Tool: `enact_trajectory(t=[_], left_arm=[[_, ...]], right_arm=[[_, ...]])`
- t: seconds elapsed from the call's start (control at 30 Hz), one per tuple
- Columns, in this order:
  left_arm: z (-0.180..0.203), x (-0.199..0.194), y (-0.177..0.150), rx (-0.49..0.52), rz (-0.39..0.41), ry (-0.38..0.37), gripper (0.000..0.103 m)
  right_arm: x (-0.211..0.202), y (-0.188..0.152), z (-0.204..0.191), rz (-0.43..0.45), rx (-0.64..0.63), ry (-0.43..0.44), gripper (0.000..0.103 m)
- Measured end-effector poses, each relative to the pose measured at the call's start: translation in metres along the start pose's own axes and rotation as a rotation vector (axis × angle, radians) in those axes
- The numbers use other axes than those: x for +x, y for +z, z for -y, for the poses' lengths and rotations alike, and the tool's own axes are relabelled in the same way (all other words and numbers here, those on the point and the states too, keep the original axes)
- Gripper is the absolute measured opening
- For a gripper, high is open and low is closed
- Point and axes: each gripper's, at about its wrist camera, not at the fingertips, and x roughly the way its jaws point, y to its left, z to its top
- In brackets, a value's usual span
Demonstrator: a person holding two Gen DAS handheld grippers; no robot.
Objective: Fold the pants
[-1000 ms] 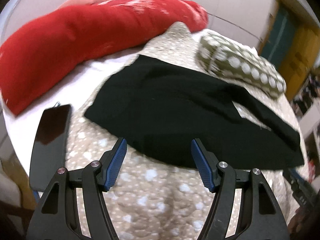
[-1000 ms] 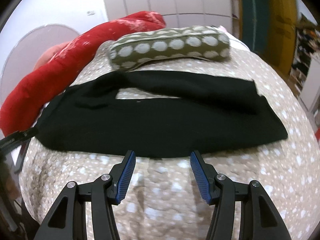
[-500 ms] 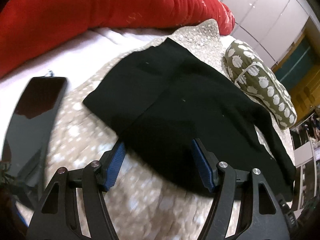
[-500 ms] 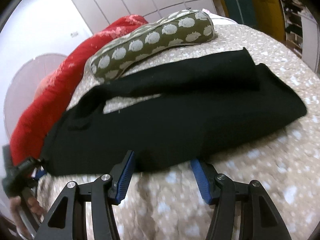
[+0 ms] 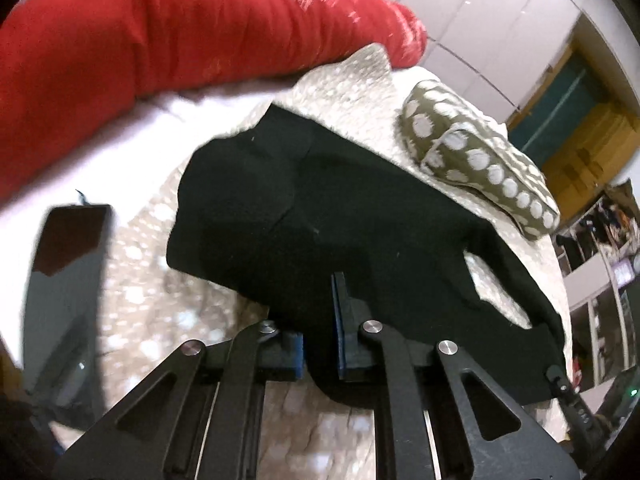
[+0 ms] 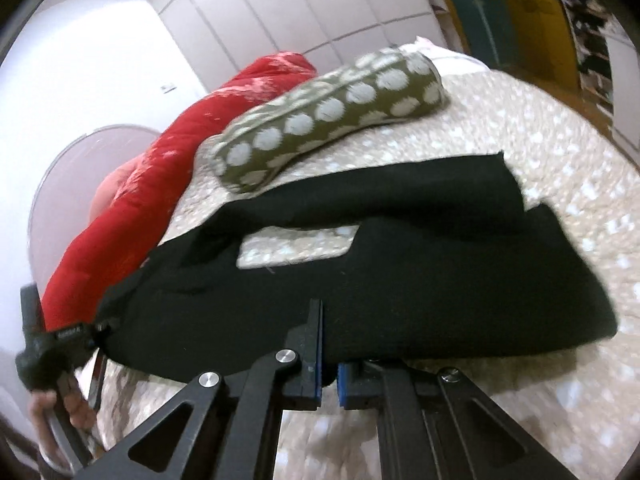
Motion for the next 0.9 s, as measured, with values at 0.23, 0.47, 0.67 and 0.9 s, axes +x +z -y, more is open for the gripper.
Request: enact_trajectory(t=[0.23, 0.47, 0.67, 0.9], left_arm=[[-0.020, 0.007, -0.033, -0.004, -0.102, 0.063, 0.010], [-0.023, -0.005, -0.037, -0.021, -0.082, 0.081, 0.018], [-0.020, -0.011, -0.042, 0.006, -0.074, 0.125, 0.018], [-0.019, -0.038, -0.035, -0.007, -0.030, 0.148, 0.027]], right_arm=[[-0.019, -0.043, 0.015, -0.132, -0.001, 0.015, 0.015], [-0.073, -0.049, 0.083, -0.033, 0.158, -0.138, 0.042], [-0.052, -0.033, 0.119, 0.022, 0.291, -0.130, 0.025], [-0.081, -0.022, 0.094, 0.063, 0.070, -0.289, 0.004]])
